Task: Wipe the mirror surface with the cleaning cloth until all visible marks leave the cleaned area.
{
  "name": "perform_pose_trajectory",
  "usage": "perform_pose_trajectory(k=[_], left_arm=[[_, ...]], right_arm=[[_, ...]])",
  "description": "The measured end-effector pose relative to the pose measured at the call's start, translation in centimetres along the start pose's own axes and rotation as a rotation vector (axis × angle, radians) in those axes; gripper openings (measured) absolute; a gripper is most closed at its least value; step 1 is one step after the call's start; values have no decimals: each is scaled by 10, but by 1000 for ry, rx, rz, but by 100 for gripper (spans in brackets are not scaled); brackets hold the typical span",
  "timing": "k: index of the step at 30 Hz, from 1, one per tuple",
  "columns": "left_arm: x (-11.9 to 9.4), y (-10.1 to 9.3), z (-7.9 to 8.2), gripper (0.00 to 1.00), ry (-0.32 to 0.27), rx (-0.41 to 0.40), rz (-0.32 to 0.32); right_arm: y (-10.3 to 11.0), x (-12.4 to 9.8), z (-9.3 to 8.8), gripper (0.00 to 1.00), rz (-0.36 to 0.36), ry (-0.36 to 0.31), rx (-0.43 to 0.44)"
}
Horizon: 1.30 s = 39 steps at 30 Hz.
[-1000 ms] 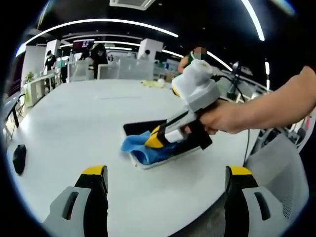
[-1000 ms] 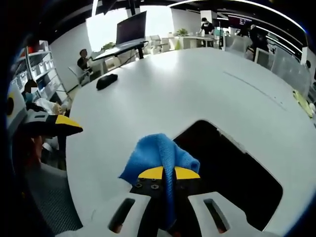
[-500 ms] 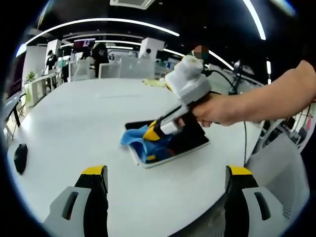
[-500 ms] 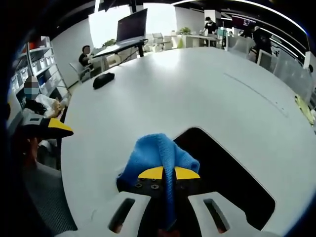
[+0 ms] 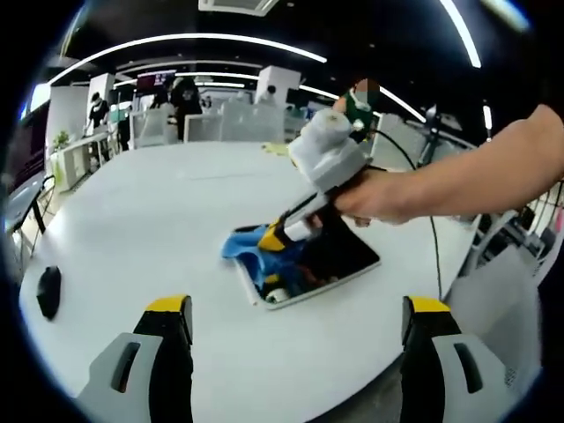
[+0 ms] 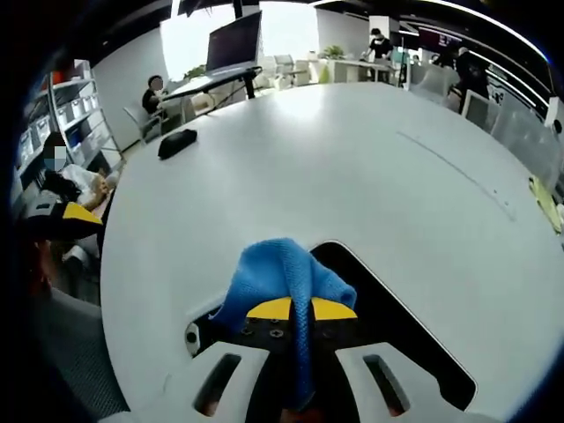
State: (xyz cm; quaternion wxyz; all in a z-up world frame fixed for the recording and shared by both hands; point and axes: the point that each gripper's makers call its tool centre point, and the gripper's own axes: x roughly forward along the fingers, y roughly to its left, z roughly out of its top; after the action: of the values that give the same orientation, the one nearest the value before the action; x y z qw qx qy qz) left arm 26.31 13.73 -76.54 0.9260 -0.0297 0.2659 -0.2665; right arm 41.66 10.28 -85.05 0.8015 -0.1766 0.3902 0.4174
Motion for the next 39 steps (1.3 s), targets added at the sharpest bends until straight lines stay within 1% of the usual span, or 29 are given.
perform_pose_trajectory(k=[2,4,7,9,11,14,19,21,24,30,32,35,39], left_arm=[[-2,-2,0,99,-11,-2,5],[-3,-2,-2,99,-23,20,11],[-2,-4,-5,99,-35,35,-2],[-1,-5,-3,99,-52,28,-16],[-1,-7,3,99,-87,18,-33],[0,-14,6,99,-108,58,-60],[3,-17,2,99,-78,65,-80],[4,-18,1,99,-79,92,-78],[4,-17,0,99,-68,84,-75],[5,-15,-3,99,-56,81,-76],[4,-9,-6,99,-39,105,-43],[3,-9,0,99,-79,136,-36],[4,-7,-3,99,-65,124,-38]], right_arm=[[-2,1,2,1,0,0,1],[-5,3,4,1,2,-2,9],[-9,5,7,1,4,-1,12],[-13,7,8,1,7,2,17],[-15,9,10,1,8,4,15],[-19,11,12,1,9,9,9],[-25,16,15,1,15,19,6],[-27,17,16,1,15,23,4],[-30,19,16,1,17,25,4],[-28,18,17,1,19,24,5],[-30,19,17,1,24,21,24],[-29,19,17,1,22,17,26],[-31,21,17,1,24,16,20]])
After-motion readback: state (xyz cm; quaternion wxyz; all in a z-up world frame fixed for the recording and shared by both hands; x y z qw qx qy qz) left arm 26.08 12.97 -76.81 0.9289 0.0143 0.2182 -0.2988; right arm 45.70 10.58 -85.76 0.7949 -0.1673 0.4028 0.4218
